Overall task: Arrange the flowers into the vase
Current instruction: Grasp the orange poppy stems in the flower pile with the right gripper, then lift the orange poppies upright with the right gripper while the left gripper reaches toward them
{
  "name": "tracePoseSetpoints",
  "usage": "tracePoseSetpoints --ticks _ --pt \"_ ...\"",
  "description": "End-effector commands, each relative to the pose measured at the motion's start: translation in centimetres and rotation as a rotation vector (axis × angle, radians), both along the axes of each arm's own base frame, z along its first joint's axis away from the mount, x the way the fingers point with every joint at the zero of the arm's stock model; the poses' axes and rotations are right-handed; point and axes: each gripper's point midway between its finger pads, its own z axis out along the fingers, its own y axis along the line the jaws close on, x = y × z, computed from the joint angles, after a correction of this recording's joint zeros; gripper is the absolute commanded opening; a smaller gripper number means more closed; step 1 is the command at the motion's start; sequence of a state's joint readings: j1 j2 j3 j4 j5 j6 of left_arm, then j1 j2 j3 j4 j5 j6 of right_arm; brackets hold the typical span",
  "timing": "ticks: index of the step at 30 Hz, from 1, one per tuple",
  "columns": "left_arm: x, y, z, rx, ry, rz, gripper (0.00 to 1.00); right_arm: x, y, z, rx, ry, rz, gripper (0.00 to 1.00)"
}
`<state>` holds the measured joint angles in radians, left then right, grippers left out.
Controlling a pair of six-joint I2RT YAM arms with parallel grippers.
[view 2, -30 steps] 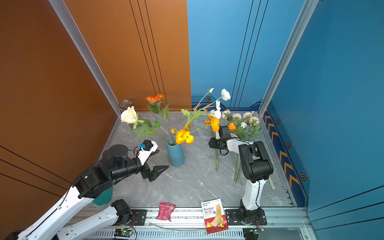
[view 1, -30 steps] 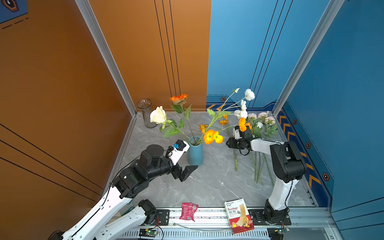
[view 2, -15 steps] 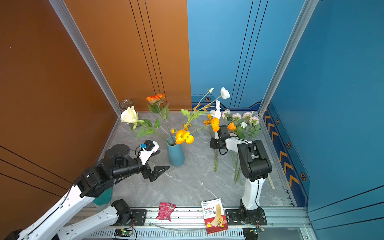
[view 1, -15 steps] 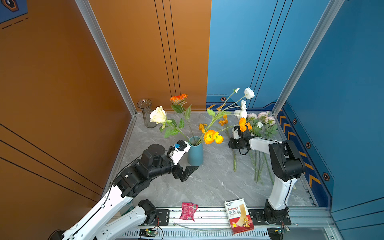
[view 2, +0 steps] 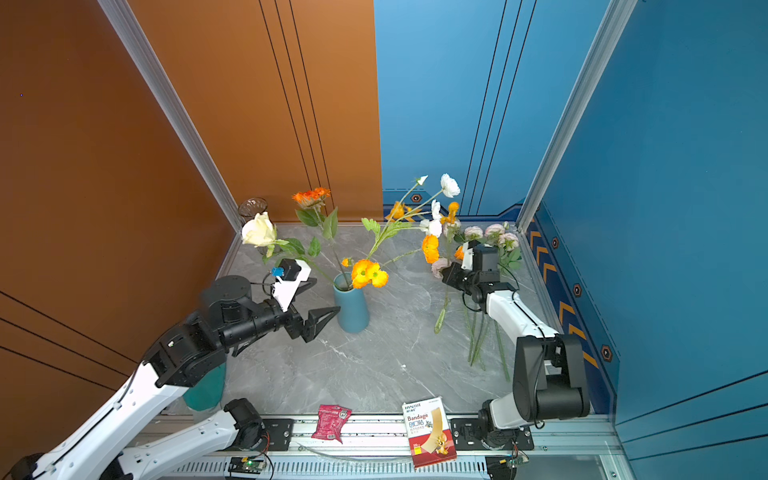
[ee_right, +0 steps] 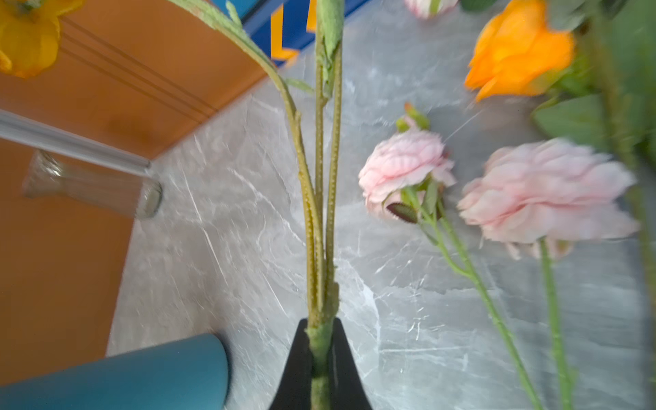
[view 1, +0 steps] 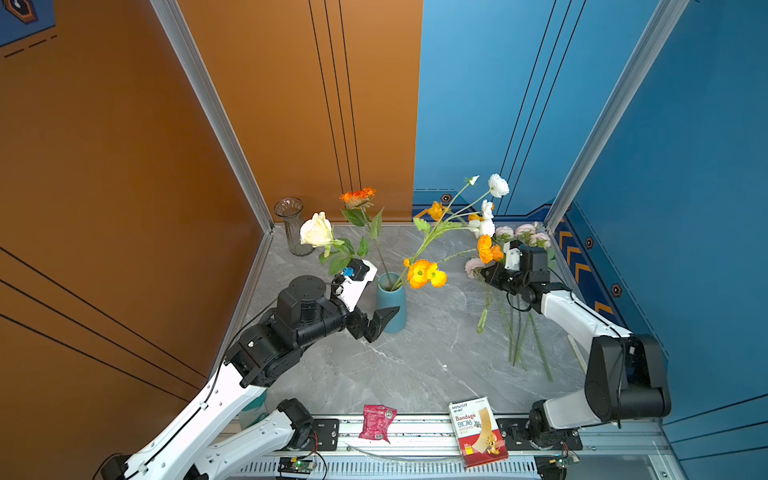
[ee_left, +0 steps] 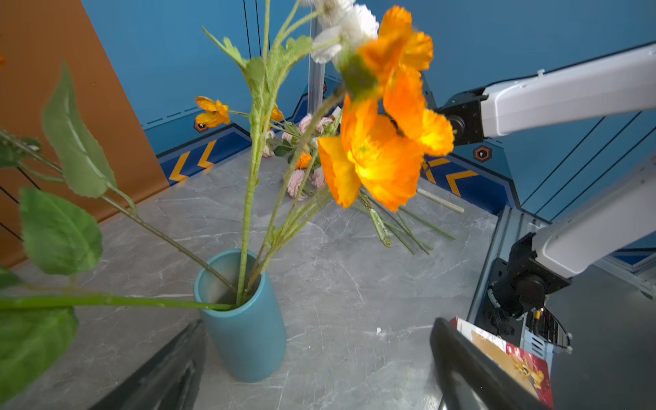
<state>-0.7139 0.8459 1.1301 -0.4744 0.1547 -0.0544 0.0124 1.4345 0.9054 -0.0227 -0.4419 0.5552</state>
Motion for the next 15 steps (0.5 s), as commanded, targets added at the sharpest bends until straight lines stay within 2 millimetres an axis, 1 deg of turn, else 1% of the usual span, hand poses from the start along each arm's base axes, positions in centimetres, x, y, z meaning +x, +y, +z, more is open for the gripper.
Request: tracePoseSetpoints --ticks 1,3,5,7,10,12,13,15 --pt "1.2 0.3 4.8 -0.104 -0.06 0.064 0.98 -1.0 -1.3 3.0 0.107 -0.017 -0.08 0.0" --pt "1.5 0.2 6.4 -0.128 -0.072 0.068 0.99 -1.7 -3.0 5.0 0.113 -0.067 -0.158 0.0" --pt "1.5 -0.1 8.0 -0.151 -0.084 0.055 1.0 -2.4 -4.5 7.6 0.134 -0.15 -0.235 0.0" --pt "1.1 -0.8 9.8 -0.184 -0.099 0.016 0.99 -3.7 -5.7 10.8 0.114 -0.25 -0.3 0.0" --pt "0.7 -1.9 12.2 -0.234 -0.11 -0.047 0.97 -6.2 -7.0 15.4 0.03 -0.402 -0.377 0.0" --pt "0.6 -2.7 13.6 -0.268 -0.108 -0.075 0.96 -8.0 -7.6 18.1 -0.027 -0.496 -0.414 0.0" --pt "0.5 -3.3 14.4 -0.289 -0.108 -0.102 0.95 -9.0 -7.7 19.3 -0.047 -0.539 -0.429 0.0" --pt "0.3 -4.5 15.8 -0.328 -0.114 -0.148 0.94 -10.6 -7.5 21.7 -0.07 -0.622 -0.426 0.0"
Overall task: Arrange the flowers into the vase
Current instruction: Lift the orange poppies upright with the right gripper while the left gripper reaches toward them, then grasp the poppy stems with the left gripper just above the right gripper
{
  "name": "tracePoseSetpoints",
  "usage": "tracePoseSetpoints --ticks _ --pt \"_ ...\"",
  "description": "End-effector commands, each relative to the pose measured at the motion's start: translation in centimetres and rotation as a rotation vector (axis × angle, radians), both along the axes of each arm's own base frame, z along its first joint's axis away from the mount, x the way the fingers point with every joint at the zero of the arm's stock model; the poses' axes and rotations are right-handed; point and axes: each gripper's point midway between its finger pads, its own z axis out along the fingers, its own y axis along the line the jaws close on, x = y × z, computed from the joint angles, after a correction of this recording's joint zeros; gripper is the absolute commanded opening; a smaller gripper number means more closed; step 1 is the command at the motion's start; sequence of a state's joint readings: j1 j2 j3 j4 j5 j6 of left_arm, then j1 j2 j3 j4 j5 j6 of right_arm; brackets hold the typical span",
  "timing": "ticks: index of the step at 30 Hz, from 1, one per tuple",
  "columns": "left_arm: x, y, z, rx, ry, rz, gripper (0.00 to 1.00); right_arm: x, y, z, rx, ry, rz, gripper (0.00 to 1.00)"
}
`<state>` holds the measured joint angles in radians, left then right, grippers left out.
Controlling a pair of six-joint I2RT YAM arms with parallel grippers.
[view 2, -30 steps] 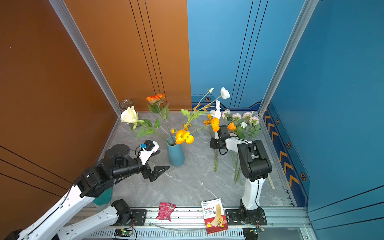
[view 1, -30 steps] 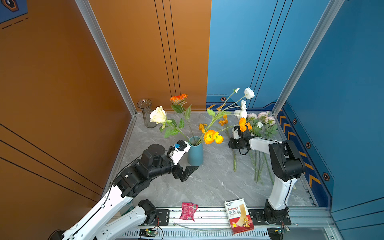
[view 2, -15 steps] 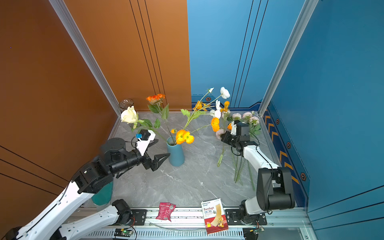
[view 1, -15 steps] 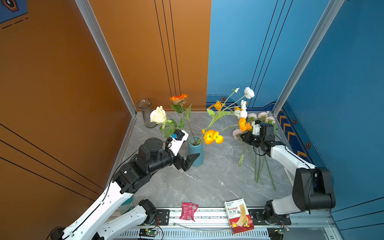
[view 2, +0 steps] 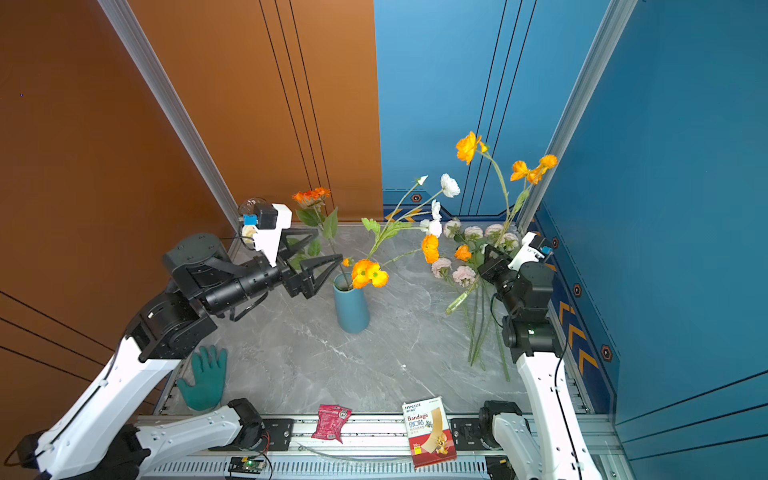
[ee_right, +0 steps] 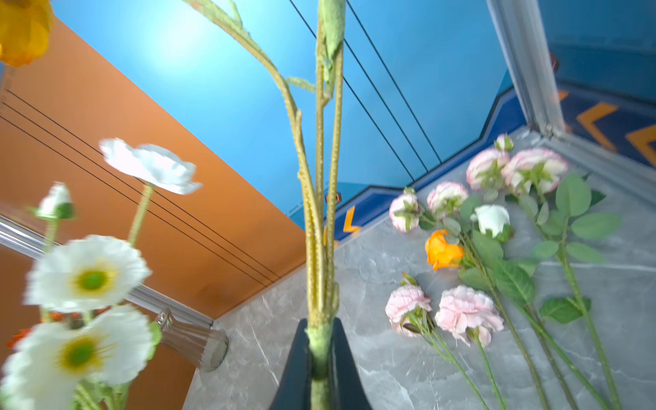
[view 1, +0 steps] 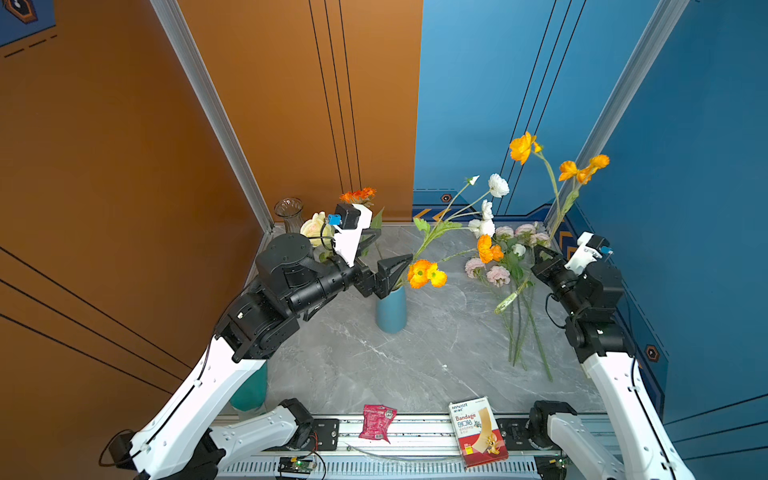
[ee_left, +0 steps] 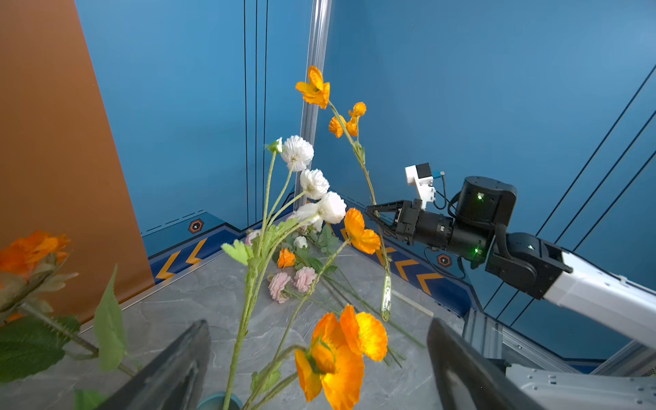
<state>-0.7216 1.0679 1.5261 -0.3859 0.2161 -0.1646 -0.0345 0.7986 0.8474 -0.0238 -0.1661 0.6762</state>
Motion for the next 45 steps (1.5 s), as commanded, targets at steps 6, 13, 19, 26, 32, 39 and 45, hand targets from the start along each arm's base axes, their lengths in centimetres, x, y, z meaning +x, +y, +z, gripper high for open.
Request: tracePoseSetpoints --ticks 6,13,19,26,32,39,45 --pt "-2.0 -8.0 4.4 -0.117 -0.04 -0.25 0.91 -5.1 1.8 7.8 -0.161 -0.257 0.025 0.0" --pt "-1.8 -15.0 2.4 -0.025 -0.074 -0.284 0.89 -6.7 7.3 10.3 -0.212 -0.364 0.274 0.0" --pt "-0.2 -18.2 1.8 -0.023 -0.069 -0.265 0.82 -7.8 9.0 10.4 -0.245 -0.398 0.33 0.0" --pt "2.2 -21.0 0.9 -0.023 -0.03 -0.24 0.69 -8.7 9.3 10.3 -0.279 -0.425 0.333 0.0" --pt "2.6 -23.4 0.7 -0.039 -0.005 -0.285 0.6 -8.6 9.5 10.1 -0.293 -0.423 0.341 0.0" --pt "2.5 -25.0 -0.9 -0.018 0.032 -0.326 0.54 -8.2 9.8 10.1 -0.301 -0.425 0.343 0.0" --pt "2.2 -25.8 -1.3 -0.025 0.055 -0.361 0.47 -7.7 10.5 10.0 -0.307 -0.424 0.361 0.0"
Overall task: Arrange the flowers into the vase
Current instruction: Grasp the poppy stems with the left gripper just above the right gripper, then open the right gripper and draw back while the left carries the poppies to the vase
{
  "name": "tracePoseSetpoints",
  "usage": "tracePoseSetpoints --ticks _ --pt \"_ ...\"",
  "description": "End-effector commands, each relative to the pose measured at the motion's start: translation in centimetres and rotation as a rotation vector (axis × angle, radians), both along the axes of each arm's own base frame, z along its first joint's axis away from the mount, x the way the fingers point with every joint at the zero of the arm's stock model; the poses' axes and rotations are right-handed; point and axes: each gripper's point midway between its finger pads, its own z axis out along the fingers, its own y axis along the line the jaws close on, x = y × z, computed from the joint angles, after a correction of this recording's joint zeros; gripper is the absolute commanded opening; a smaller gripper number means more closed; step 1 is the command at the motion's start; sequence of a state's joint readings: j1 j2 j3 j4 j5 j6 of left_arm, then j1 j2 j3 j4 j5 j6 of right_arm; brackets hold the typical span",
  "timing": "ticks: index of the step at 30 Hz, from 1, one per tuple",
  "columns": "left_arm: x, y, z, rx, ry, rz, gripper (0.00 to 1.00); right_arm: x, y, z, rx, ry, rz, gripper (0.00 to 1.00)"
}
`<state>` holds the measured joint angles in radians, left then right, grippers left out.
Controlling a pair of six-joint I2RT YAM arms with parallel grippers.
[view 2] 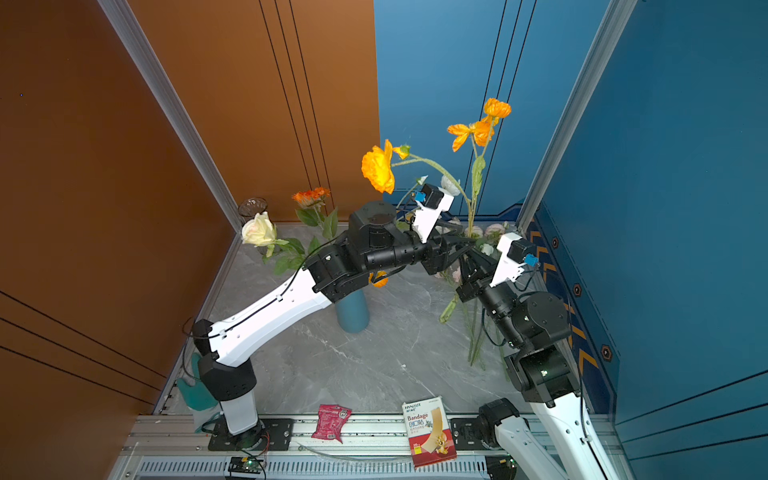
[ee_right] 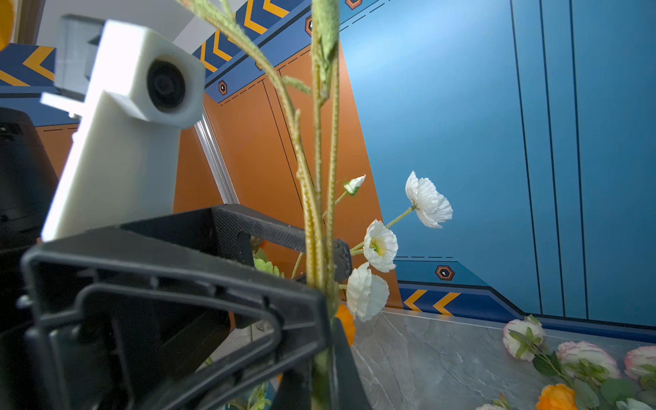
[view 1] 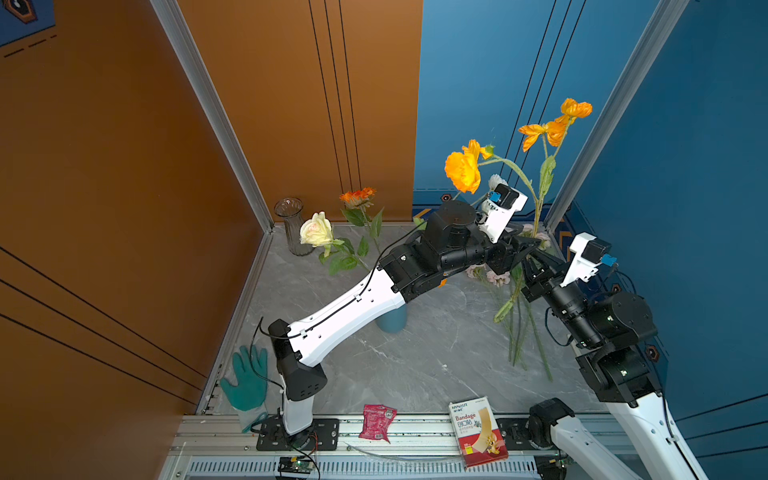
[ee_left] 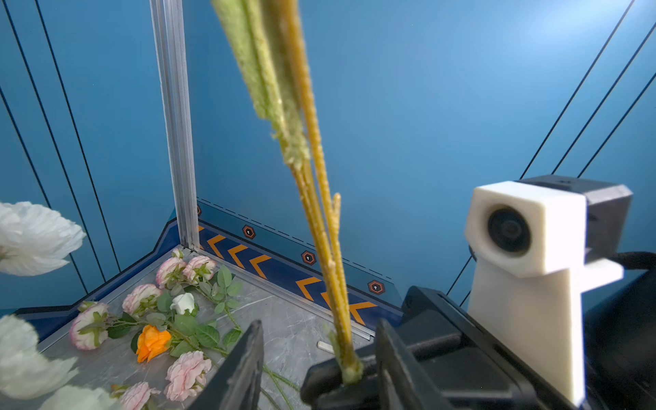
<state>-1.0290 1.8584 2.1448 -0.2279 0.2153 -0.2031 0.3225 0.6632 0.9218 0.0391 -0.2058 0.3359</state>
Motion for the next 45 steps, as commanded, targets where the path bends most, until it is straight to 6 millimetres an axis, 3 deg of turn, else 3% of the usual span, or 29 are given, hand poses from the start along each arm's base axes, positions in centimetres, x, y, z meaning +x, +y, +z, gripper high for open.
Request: tracePoseSetpoints --ticks 1,6,15,16,18,20,22,29,30,36,40,45 --pt "-1.2 -0.9 0.4 -0.017 0.016 -0.058 0.44 -0.3 0.3 1.2 -0.007 -0.058 0.006 0.0" --pt "-1.2 -0.9 0.3 -0.019 0.035 -0.073 0.15 -0.3 0.1 1.1 -0.024 -0.058 -0.015 0.0" --pt "-1.9 -0.6 1.4 -0.042 0.043 -0.133 0.0 -0.3 -0.6 0.9 -0.039 -0.056 -0.063 0.0" --pt "-2.2 -0.6 1.6 -0.046 0.042 -0.139 0.0 -0.3 -0.7 0.9 -0.039 -0.056 -0.065 0.13" --pt "-2.5 -0.1 2.5 -0.061 0.025 -0.146 0.0 -0.5 -0.9 0.8 -0.045 -0.057 -0.075 0.53" --pt "-2.7 0.5 3.7 -0.087 -0.002 -0.146 0.0 -0.6 -1.0 0.3 -0.061 -0.048 -0.081 0.74" --pt "-3.0 1.6 5.6 -0.122 -0.038 -0.141 0.0 -0.9 -1.0 -0.3 -0.079 -0.034 -0.079 0.85" --pt "-4.1 6.8 11.9 -0.187 -0.264 -0.045 0.0 -4.1 1.1 -1.0 -0.106 -0.032 0.103 1.0" --pt "-4.6 8.1 13.6 -0.225 -0.321 -0.017 0.0 -4.6 1.2 -0.9 -0.116 -0.032 0.119 1.0" --pt "-7.0 16.2 18.5 -0.334 -0.503 0.164 0.0 -5.2 1.0 -2.0 -0.138 -0.015 0.121 1.0" --pt "-7.2 21.3 18.8 -0.298 -0.541 0.326 0.0 -4.8 1.9 -2.4 -0.111 -0.003 0.164 1.0" --pt "-5.4 26.0 14.9 -0.147 -0.536 0.53 0.0 -4.2 4.3 -3.1 -0.115 0.022 0.292 1.0"
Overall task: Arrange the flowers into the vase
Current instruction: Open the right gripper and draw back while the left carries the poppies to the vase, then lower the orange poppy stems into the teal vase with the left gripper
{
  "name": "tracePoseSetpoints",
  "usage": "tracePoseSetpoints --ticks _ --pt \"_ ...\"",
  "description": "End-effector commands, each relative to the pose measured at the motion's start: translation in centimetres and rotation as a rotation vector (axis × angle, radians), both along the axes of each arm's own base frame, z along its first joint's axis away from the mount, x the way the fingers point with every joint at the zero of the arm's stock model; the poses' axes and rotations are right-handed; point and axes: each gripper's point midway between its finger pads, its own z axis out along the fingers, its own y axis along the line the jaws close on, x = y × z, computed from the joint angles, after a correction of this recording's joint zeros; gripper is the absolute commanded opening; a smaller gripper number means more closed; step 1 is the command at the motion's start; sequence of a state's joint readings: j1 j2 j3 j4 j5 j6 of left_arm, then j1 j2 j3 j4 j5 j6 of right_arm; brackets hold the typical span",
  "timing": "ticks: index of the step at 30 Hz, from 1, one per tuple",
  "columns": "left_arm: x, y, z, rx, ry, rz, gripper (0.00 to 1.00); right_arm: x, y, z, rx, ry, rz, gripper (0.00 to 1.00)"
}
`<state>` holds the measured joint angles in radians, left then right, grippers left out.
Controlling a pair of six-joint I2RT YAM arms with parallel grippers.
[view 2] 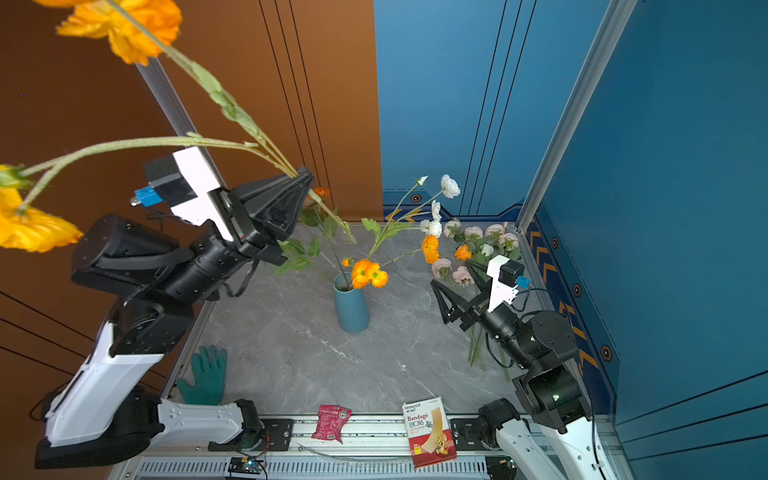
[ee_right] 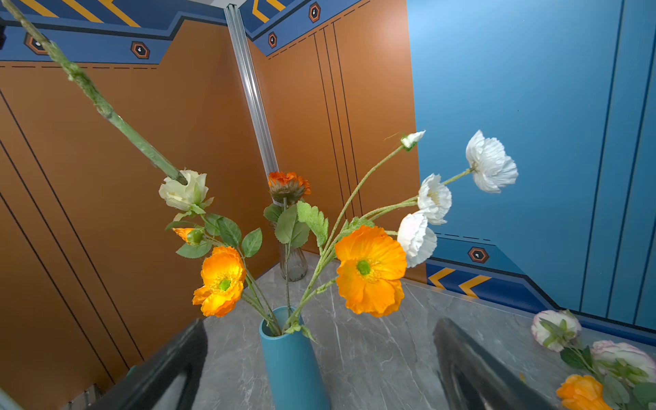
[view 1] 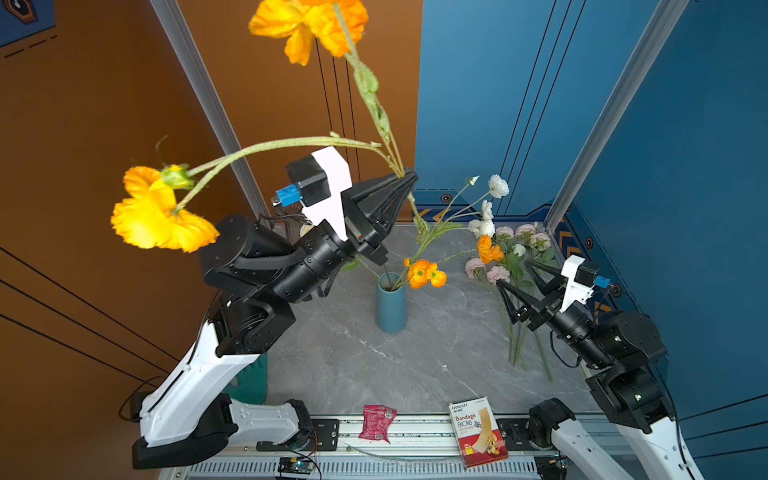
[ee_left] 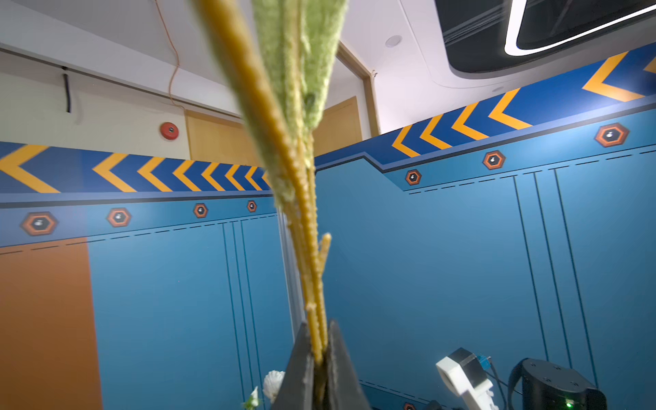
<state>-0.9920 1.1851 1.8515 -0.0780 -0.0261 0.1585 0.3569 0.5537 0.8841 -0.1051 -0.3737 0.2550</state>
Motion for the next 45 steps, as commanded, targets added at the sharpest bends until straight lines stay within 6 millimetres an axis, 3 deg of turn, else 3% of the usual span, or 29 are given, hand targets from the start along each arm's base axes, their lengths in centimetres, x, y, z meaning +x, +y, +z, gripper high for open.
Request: tracePoseSetpoints --ticks 1,4,11,20,32,45 --pt "4.1 1.2 -4.8 0.107 0.077 0.221 0.0 0.1 2.2 -0.8 -0.002 0.03 0.124 1.0" --pt "5.1 2.0 -7.4 0.108 0.119 0.245 0.0 0.6 3.4 -2.7 -0.009 0.084 0.168 1.0" --pt "8.2 2.0 -12.7 0.098 0.212 0.26 0.0 0.3 4.7 -9.2 -0.015 0.252 0.215 1.0" --pt "11.4 1.6 -15.5 0.03 0.277 0.244 0.0 -1.1 7.8 -13.9 -0.076 0.339 0.291 1.0" --pt "13.8 1.2 -20.9 0.044 0.395 0.268 0.0 -1.3 12.0 -15.8 -0.134 0.355 0.39 1.0" --pt "14.4 0.4 -29.0 0.159 0.509 0.274 0.0 -0.7 14.1 -16.8 -0.154 0.345 0.419 1.0"
